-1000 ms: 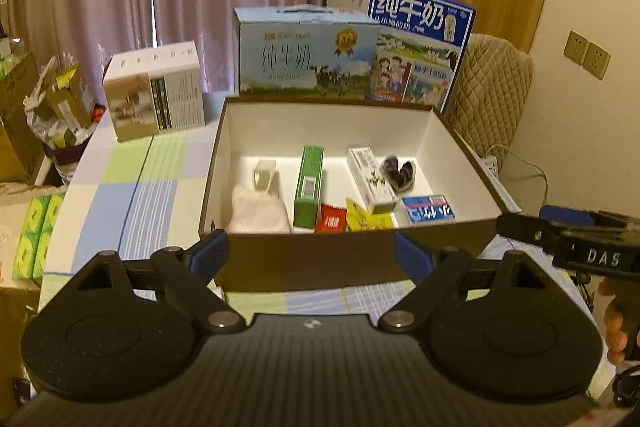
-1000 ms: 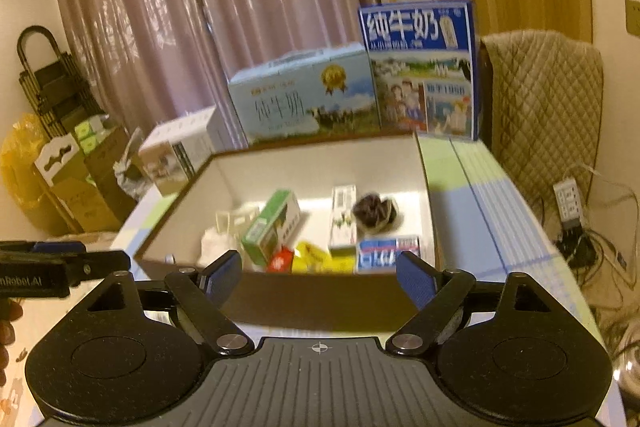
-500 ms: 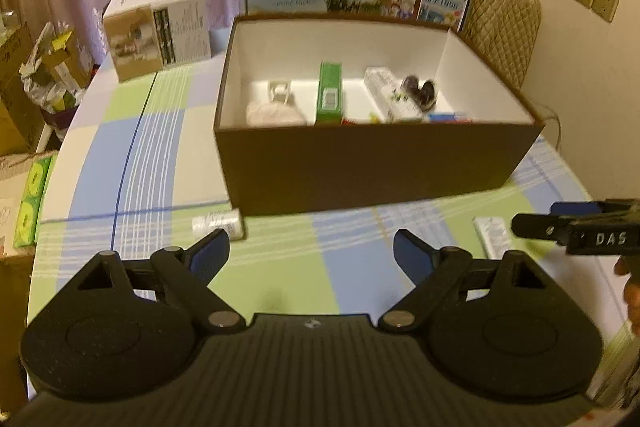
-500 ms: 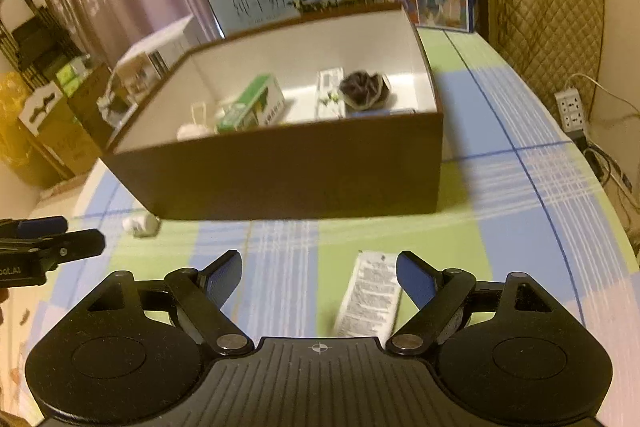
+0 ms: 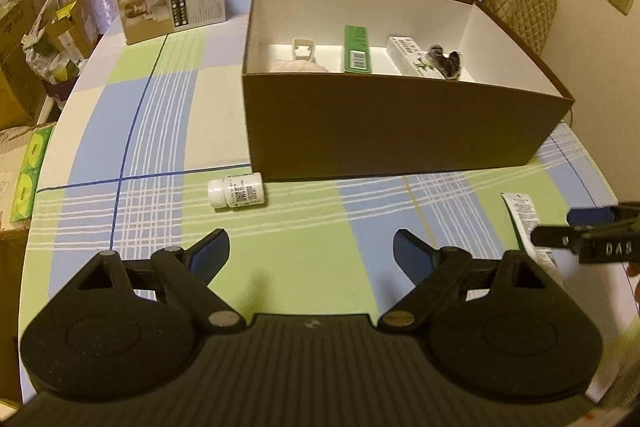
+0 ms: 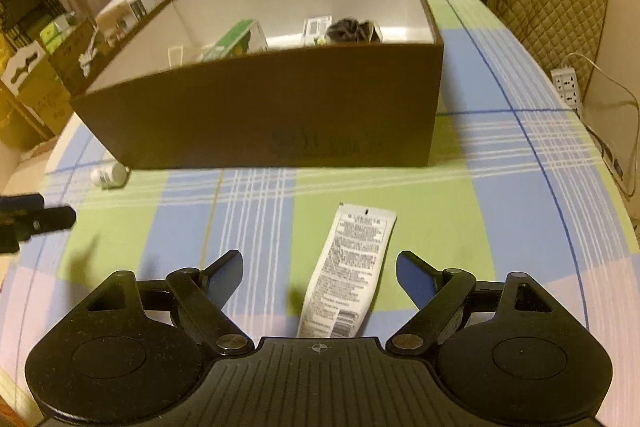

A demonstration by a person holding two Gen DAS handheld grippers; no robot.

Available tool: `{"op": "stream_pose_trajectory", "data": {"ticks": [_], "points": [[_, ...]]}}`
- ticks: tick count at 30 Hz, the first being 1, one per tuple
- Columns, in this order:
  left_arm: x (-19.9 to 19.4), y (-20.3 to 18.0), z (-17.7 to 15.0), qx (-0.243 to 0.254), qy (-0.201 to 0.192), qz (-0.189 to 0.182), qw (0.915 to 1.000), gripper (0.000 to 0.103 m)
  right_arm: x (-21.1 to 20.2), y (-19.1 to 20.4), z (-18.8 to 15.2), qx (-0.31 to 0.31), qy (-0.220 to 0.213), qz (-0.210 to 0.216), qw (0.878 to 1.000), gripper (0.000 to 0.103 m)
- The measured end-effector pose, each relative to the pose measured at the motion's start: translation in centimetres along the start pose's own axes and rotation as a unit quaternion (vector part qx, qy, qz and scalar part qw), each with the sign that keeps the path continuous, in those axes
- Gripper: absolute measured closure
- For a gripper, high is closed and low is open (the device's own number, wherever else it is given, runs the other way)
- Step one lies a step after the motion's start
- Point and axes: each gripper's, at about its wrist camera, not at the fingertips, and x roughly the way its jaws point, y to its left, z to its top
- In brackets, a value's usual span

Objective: Organize objects
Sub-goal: 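Withdraw both tools from the box toward the pill bottle and ointment tube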

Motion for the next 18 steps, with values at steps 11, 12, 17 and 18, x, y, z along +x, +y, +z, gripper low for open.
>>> {"op": "stream_pose_trajectory", "data": {"ticks": [11, 12, 17, 18], "points": [[1.5, 0.8, 0.2, -0.010, 0.012, 0.013, 0.9998, 0.017, 1.2, 0.4, -0.4, -0.016, 0.023, -0.015, 1.000, 0.023], [1.6, 0.7, 0.2, -0.009, 0.013, 0.013, 0.9998, 0.017, 1.3, 0.5, -0.5, -0.018, 0.026, -0.019, 0.999, 0.024], [1.9, 0.9, 0.3, -0.011, 0.014, 0.016, 0.9997, 0.017, 1.9, 0.7, -0.8, -0.023, 0.044, -0.030, 0.998, 0.041], [2.0, 0.9, 0.3, -0.012, 0.014, 0.016, 0.9997, 0.017, 1.9, 0.8, -0.9, -0.026, 0.045, -0.031, 0.998, 0.043]]}}
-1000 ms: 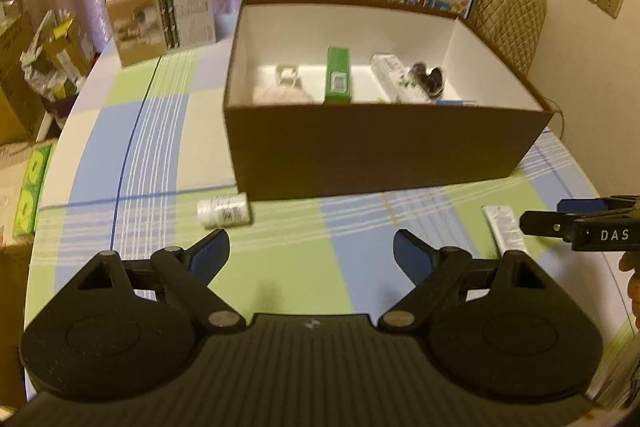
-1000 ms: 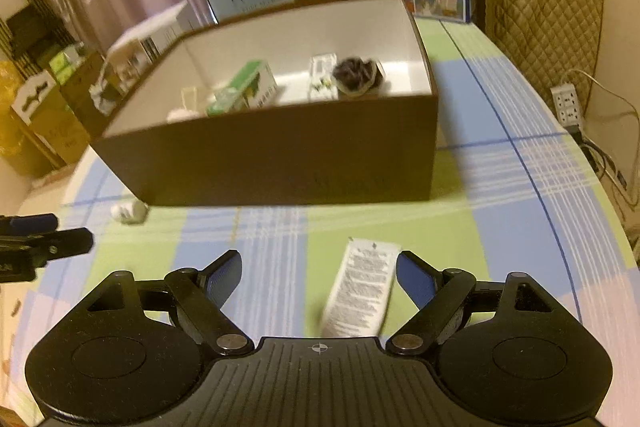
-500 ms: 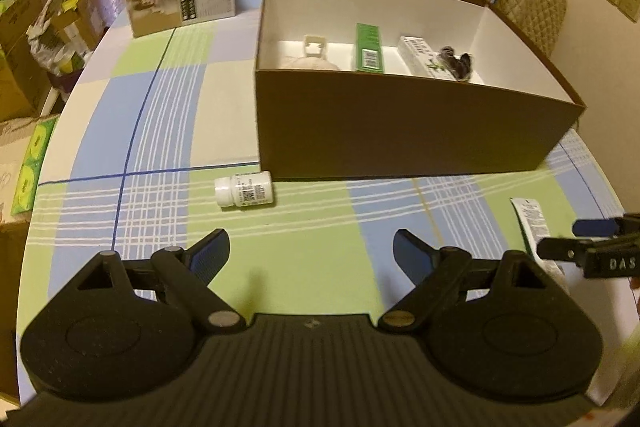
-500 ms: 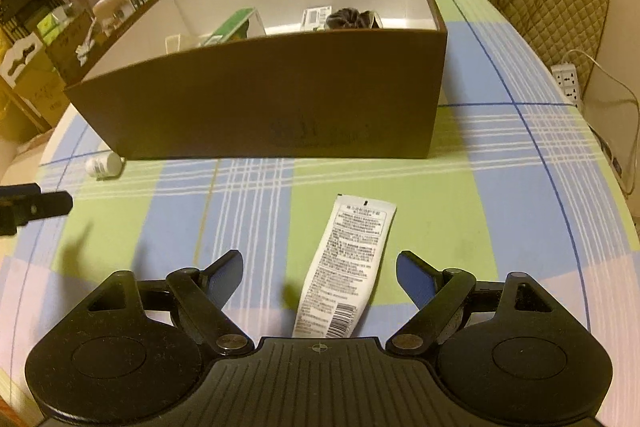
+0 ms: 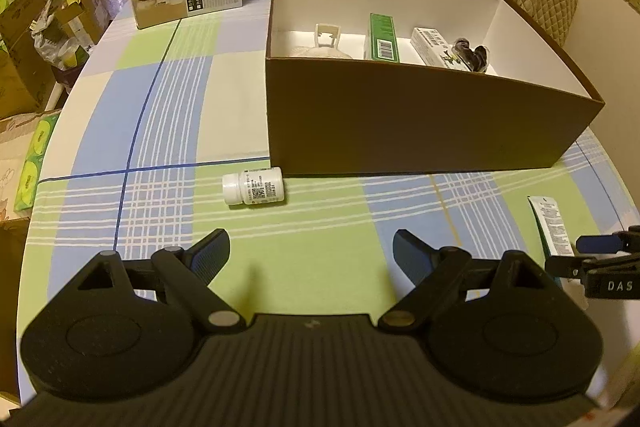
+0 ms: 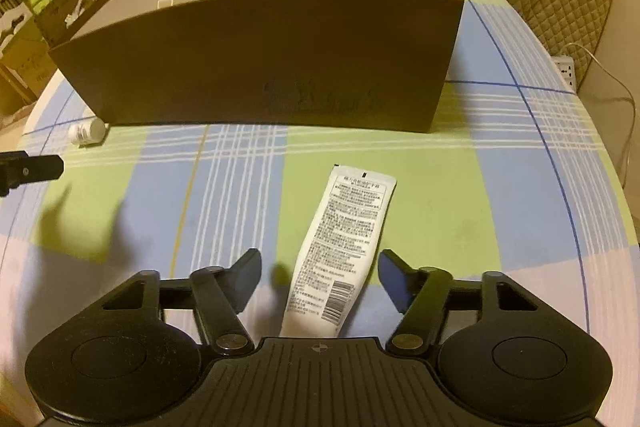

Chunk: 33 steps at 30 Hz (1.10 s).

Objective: Organize objects
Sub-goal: 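Withdraw both tools from the box toward the pill bottle and ointment tube, then grasp the white pill bottle with the left tool while the right tool grasps the white ointment tube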

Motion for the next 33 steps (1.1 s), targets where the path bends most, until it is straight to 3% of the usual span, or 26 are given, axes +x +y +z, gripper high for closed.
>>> {"op": "stream_pose_trajectory", "data": {"ticks": [6, 9, 14, 18, 28, 33], "points": [[0.5, 0.3, 0.1, -0.004, 0.002, 0.008, 1.0000, 0.017, 0.3, 0.7, -0.2, -0.031, -0.005, -0.020, 0.999, 0.061], [1.0, 0.5, 0.1, -0.004, 0.005, 0.012, 0.9999, 0.017, 0.5, 0.8, -0.2, -0.037, -0.011, -0.024, 0.999, 0.064], [2.1, 1.2, 0.2, -0.007, 0.007, 0.027, 0.9996, 0.017, 0.6, -0.2, 0.4, -0.018, -0.025, -0.033, 0.999, 0.068], [3.3, 2.1, 0.5, -0.016, 0.006, 0.042, 0.9989, 0.018, 0.6, -1.3, 1.3, 0.007, -0.036, -0.046, 0.998, 0.078], [5.7, 3.7, 1.4, -0.046, -0.009, 0.046, 0.9978, 0.027, 0.8, -1.4, 1.7, 0.013, -0.035, -0.048, 0.998, 0.078], [6.2, 3.7, 1.7, -0.030, -0.030, 0.046, 0.9981, 0.030, 0.7, -1.9, 1.8, 0.026, -0.034, -0.042, 0.998, 0.078]]}}
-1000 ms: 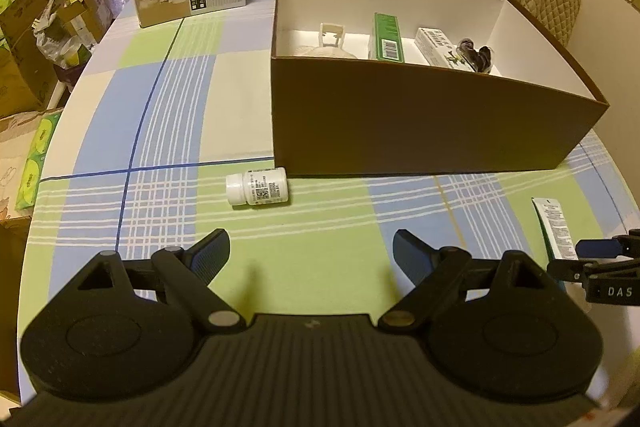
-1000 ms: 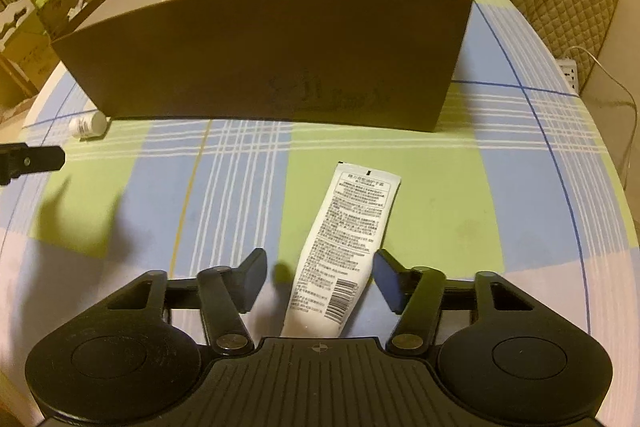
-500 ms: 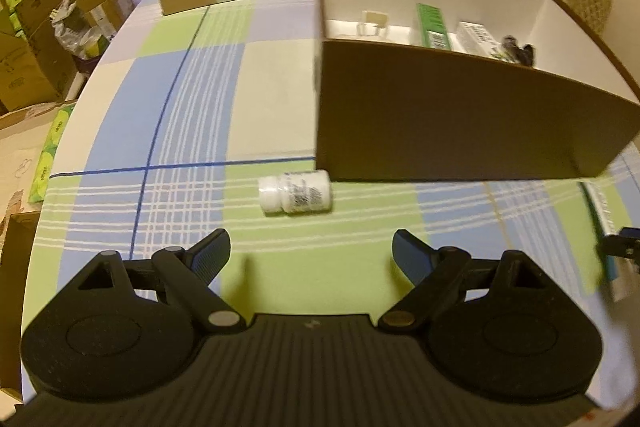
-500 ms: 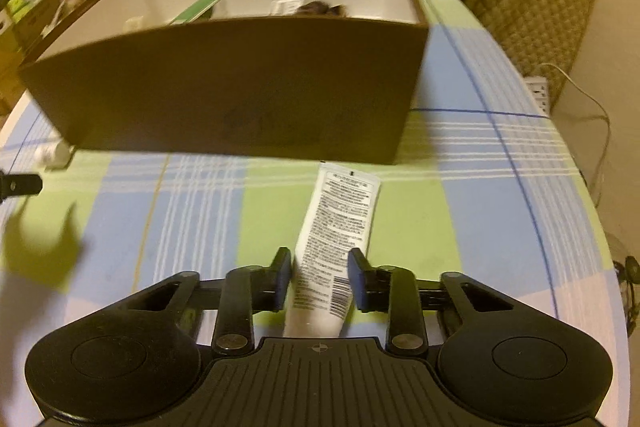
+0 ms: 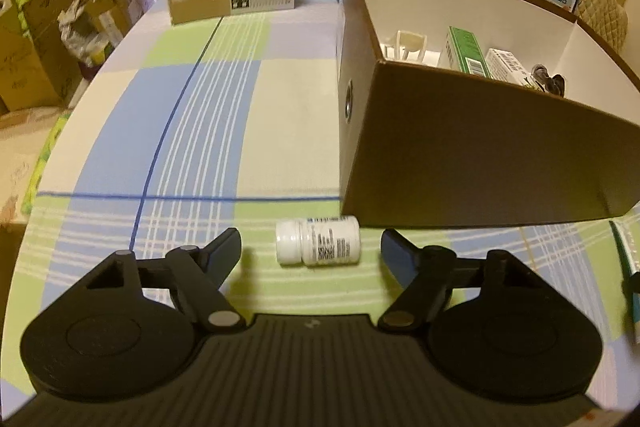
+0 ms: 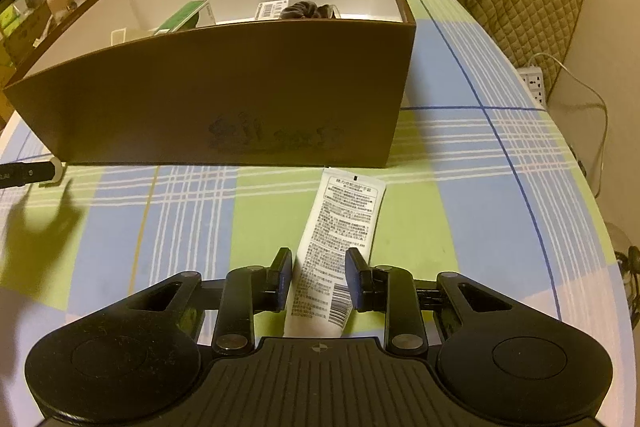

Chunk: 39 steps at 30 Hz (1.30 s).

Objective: Organize objects
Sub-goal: 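Grasp the white pill bottle with the left tool while the right tool grasps the white ointment tube, then lift and carry the pill bottle into the box with the left tool while the right tool carries the tube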

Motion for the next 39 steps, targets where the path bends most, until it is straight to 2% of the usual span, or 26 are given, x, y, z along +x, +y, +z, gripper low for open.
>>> {"op": "stream_pose_trajectory", "data": {"ticks": [6, 8, 14, 16, 19, 22, 27, 33, 36, 39], "points": [[1.1, -0.2, 0.2, 0.017, 0.004, -0.005, 0.9998, 0.045, 0.0, -0.2, 0.2, 0.008, 0.002, 0.005, 1.000, 0.078], [1.4, -0.2, 0.1, 0.024, 0.009, -0.008, 0.9996, 0.061, 0.0, -0.3, 0.2, 0.008, 0.002, 0.006, 1.000, 0.078], [1.1, -0.6, -0.2, 0.033, 0.015, -0.011, 0.9993, 0.061, -0.1, -0.2, 0.2, 0.006, 0.003, 0.003, 1.000, 0.076], [0.8, -0.9, -0.4, 0.040, 0.019, -0.011, 0.9989, 0.061, -0.1, 0.0, 0.0, 0.004, 0.005, -0.004, 1.000, 0.067], [0.1, -1.8, -1.1, 0.057, 0.028, -0.021, 0.9977, 0.061, 0.1, 0.0, -0.5, 0.009, 0.025, 0.003, 1.000, 0.062], [-0.7, -3.1, -2.0, 0.076, 0.036, -0.034, 0.9959, 0.061, 0.2, 0.1, -0.9, 0.007, 0.026, 0.012, 1.000, 0.062], [-1.4, -5.4, -2.8, 0.098, 0.045, -0.058, 0.9925, 0.061, 0.5, 0.6, -1.0, -0.001, 0.010, -0.002, 1.000, 0.062], [-1.6, -6.9, -2.9, 0.111, 0.052, -0.070, 0.9900, 0.061, 1.0, 1.2, -1.2, -0.026, -0.003, -0.015, 1.000, 0.063], [-1.8, -7.4, -3.1, 0.117, 0.057, -0.078, 0.9884, 0.061, 0.8, 1.8, -1.5, -0.047, 0.005, -0.003, 0.999, 0.067], [-2.0, -7.9, -3.3, 0.122, 0.062, -0.082, 0.9871, 0.061, 0.3, 2.8, -2.2, -0.078, 0.016, 0.033, 0.996, 0.067]]}}
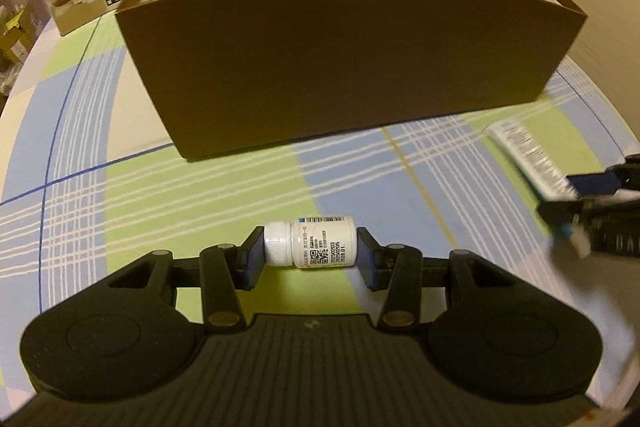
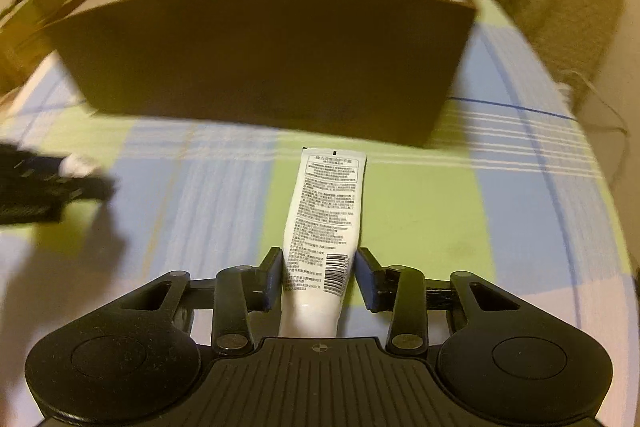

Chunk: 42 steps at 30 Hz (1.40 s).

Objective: Organize objects
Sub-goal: 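Lift and carry the pill bottle into the box with the left tool while the right tool carries the tube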

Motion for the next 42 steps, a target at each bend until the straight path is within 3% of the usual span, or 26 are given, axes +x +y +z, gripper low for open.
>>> {"op": "stream_pose_trajectory", "data": {"ticks": [5, 9, 12, 15, 18, 29, 37, 42], "points": [[-0.1, -0.8, -0.4, 0.009, 0.008, -0.003, 0.9999, 0.061, 0.0, 1.8, -0.5, -0.041, -0.001, 0.017, 0.999, 0.066], [-0.1, -1.6, -0.4, 0.017, 0.009, -0.007, 0.9998, 0.061, 0.4, 2.1, -0.3, -0.040, -0.004, 0.019, 0.999, 0.055], [-0.1, -2.0, -0.3, 0.021, 0.009, -0.009, 0.9997, 0.061, 0.7, 2.3, -0.2, -0.039, -0.009, 0.019, 0.999, 0.054], [0.0, -2.3, -0.2, 0.025, 0.010, -0.012, 0.9995, 0.061, 0.9, 2.1, -0.2, -0.031, -0.014, 0.022, 0.999, 0.054], [0.0, -2.5, -0.2, 0.028, 0.011, -0.014, 0.9994, 0.061, 0.9, 2.4, -0.2, -0.046, -0.018, 0.013, 0.999, 0.064], [-0.2, -2.3, -0.3, 0.028, 0.012, -0.014, 0.9994, 0.061, 0.6, 2.3, -0.3, -0.047, -0.015, 0.018, 0.999, 0.065], [-0.6, -2.2, -0.1, 0.028, 0.012, -0.014, 0.9994, 0.061, 0.0, 1.7, 0.0, -0.017, -0.006, 0.064, 0.998, 0.066], [-2.2, -1.6, 0.4, 0.017, -0.005, -0.019, 0.9997, 0.061, -2.2, 1.6, 0.6, -0.009, -0.032, 0.091, 0.995, 0.066]]}}
